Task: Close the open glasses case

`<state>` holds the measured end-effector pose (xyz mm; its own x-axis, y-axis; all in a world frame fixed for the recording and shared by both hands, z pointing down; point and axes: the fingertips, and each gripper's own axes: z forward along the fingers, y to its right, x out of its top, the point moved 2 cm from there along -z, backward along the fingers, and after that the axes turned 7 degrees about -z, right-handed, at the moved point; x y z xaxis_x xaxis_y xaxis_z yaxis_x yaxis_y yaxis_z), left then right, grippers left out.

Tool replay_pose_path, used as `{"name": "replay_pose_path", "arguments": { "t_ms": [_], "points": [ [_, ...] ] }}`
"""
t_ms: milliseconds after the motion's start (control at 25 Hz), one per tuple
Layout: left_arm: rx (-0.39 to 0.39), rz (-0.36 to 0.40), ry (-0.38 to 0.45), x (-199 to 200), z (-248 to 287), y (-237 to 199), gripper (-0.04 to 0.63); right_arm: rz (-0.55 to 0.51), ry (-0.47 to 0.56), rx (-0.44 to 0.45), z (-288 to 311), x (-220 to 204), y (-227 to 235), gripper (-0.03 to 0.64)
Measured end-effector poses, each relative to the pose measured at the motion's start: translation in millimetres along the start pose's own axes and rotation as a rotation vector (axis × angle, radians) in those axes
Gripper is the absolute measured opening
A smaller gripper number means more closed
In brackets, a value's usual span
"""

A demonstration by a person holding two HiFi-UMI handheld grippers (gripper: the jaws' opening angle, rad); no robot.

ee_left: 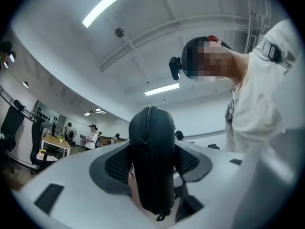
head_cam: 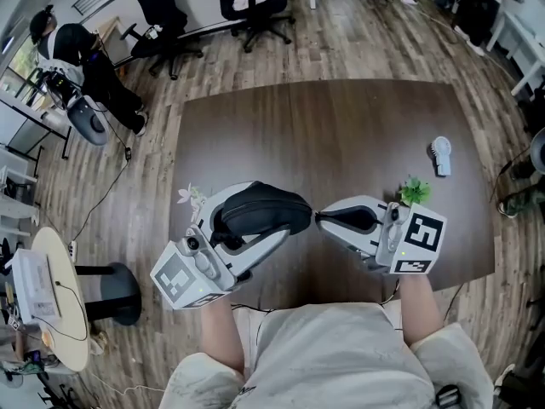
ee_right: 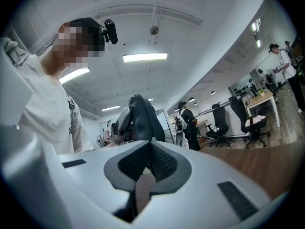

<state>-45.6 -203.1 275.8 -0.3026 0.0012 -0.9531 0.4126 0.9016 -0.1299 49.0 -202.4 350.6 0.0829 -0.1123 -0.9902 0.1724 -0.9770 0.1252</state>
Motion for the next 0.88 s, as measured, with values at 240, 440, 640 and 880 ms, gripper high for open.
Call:
{"name": "replay_pose_path", "arguments": {
  "t_ms": [240, 440, 640, 880],
  "points": [
    [-0.01, 0.045, -0.107, -13, 4, 5, 0.261, 0.045, 0.018, -0.001, 0, 0, 3, 0.006],
    [0.011, 0.099, -0.203, -35, 24, 15, 0.259, 0.098, 0.105, -0.001, -27, 5, 12, 0.005],
    [0.042, 0.134, -0.286, -57, 19, 17, 0.255, 0.098, 0.169, -0.018, -39, 15, 15, 0.002],
    [0.011, 0.11, -0.171, -44, 25, 26, 0.256, 0.033, 0.073, -0.022, -29, 5, 6, 0.002]
  ]
}}
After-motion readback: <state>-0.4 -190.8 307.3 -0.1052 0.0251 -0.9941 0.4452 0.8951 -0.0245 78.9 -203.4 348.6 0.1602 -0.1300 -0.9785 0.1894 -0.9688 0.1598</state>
